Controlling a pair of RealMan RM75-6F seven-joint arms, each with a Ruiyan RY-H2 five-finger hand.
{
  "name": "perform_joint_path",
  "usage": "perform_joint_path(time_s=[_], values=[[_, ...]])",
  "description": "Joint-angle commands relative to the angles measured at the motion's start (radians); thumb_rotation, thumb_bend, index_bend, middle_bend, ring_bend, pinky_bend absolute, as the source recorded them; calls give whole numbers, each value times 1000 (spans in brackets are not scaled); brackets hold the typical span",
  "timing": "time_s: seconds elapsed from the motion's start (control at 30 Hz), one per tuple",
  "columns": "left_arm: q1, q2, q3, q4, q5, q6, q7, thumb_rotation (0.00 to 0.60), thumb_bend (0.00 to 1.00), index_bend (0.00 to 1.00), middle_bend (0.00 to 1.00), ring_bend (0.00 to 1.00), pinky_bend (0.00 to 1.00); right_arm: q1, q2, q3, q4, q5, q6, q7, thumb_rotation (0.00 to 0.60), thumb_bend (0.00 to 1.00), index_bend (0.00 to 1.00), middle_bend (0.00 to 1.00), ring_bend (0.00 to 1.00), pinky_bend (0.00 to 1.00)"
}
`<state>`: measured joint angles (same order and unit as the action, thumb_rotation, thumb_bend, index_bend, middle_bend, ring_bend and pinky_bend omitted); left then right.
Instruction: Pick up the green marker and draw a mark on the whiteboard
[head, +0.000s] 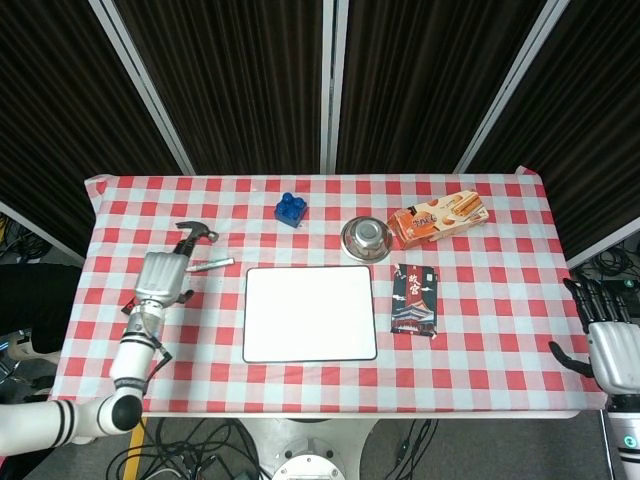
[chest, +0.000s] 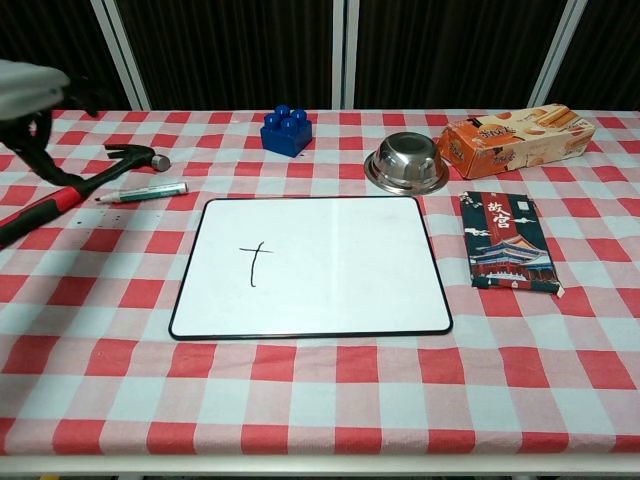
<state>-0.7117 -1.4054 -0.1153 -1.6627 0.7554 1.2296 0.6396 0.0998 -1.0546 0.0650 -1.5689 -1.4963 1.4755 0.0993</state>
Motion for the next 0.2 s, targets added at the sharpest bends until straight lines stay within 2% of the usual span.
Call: perform_joint_path(time_s=[0.03,0.13,0.2], values=[[223,145,26,-8,254,187,-415,600,134,89,141,292,504,-3,-3,0,3,-2,4,5,600,125,0,0,0,0],[312,179,75,94,378,194,-669,600,122,97,140,147,263,-4,-7,-7,6,-22,8,25,600,133,0,0,0,0],[359,192,115,143,433,205,-748,600,122,97,140,110,185,-5,-7,-12,8,-35,11,40,600,143,0,0,0,0]])
